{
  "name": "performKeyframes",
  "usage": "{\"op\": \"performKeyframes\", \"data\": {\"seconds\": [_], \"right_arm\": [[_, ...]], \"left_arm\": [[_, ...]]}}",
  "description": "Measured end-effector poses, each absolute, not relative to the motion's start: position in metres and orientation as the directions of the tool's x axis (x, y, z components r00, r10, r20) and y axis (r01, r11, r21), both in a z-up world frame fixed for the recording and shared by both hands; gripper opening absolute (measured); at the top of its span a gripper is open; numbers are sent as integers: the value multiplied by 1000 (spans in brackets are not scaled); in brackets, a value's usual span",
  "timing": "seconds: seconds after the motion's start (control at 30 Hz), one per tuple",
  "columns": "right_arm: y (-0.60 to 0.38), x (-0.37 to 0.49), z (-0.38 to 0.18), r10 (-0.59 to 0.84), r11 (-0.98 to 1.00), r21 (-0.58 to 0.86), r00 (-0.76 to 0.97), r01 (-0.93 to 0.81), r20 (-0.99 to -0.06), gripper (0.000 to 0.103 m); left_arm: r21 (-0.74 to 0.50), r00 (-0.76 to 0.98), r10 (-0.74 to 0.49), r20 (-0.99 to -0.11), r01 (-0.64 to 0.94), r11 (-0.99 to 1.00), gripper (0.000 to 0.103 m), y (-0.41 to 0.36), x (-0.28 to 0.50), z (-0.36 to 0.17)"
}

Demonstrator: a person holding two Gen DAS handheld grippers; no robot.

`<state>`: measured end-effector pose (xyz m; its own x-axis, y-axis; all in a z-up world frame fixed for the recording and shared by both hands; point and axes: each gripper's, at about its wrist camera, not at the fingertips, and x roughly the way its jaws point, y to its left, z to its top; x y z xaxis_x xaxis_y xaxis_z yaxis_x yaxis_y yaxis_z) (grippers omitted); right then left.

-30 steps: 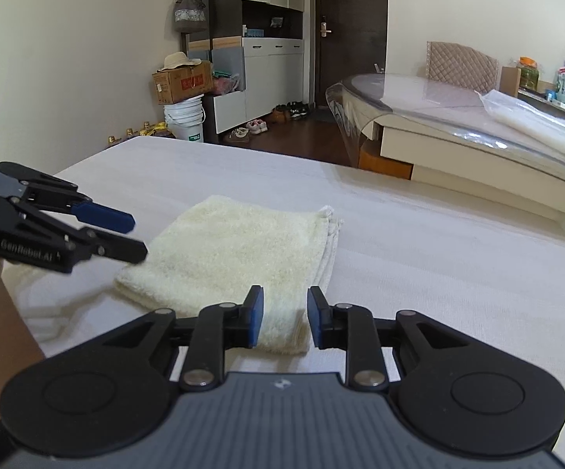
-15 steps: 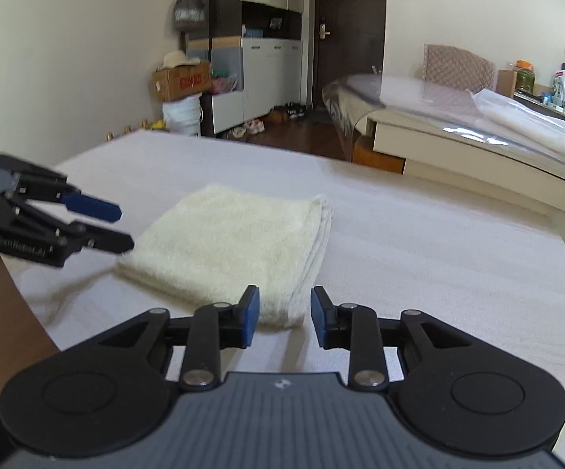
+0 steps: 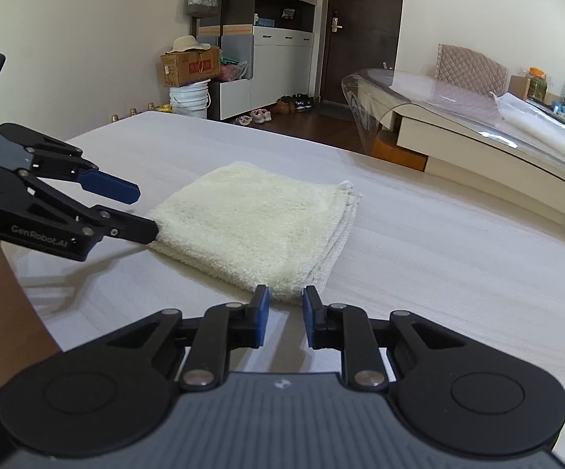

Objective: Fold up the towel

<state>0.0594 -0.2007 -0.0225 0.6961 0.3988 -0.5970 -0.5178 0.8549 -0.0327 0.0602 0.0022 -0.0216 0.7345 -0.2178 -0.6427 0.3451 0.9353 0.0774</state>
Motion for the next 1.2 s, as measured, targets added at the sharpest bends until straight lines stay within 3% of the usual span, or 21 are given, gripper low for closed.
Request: {"op": "performKeyframes", "data": {"seconds": [0.13,0.47,0.63,0.7,0.93,1.13,1.2], "right_arm": [[-212,60,-12,414,871,13,719,-492,-558,24],[-202,77,-19,373,848,-96,715,-522,-591,25],[-209,74,-11,401,855,-51,722,-515,-564,26],[-215,69,-6,415,864,-13,726,-504,-548,33],[-228,43,1,434,878,68,729,-473,-530,40],[-226,29,5,420,888,75,732,-454,-537,53],[-225,26,6,415,892,77,736,-446,-535,65]], "left_arm": [[46,743,-229,-629,329,943,67,4,55,-20],[38,756,-184,-629,266,963,93,1,61,-17],[14,755,-159,-636,218,976,93,3,62,-15],[19,761,-144,-633,201,979,94,4,59,-13],[-60,768,-168,-618,167,984,95,13,49,-10],[-99,780,-144,-609,105,989,95,21,41,-9],[-102,775,-146,-614,105,989,95,20,41,-8]]}}
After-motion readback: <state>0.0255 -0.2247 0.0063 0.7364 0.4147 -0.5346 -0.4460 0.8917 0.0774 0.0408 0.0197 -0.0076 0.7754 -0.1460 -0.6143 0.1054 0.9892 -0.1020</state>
